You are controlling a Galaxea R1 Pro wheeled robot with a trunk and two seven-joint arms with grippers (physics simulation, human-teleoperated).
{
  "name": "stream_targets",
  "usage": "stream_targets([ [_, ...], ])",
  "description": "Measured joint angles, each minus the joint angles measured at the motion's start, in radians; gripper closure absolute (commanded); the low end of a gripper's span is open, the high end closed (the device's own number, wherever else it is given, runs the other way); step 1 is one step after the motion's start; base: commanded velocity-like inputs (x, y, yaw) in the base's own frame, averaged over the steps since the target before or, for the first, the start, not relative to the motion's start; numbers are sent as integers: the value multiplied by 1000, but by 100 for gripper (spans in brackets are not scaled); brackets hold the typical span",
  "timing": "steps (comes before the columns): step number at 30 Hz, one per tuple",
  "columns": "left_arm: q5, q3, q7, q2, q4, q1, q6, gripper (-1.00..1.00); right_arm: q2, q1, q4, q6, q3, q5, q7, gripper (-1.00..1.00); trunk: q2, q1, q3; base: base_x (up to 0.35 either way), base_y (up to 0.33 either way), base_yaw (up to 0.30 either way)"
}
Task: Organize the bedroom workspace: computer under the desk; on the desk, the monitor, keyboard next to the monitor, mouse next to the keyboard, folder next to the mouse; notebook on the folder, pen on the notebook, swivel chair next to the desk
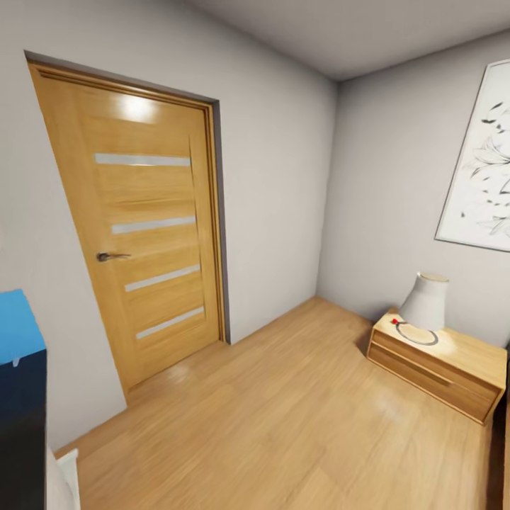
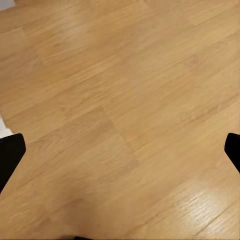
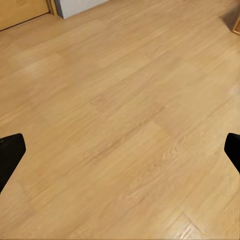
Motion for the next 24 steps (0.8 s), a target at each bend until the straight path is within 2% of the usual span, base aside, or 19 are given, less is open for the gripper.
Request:
stream_targets([
  [24, 0, 0, 0, 0, 0, 0, 0, -100, 0, 0, 8, -1, 0, 0, 0, -100, 0, 0, 0, 332, 0, 0],
])
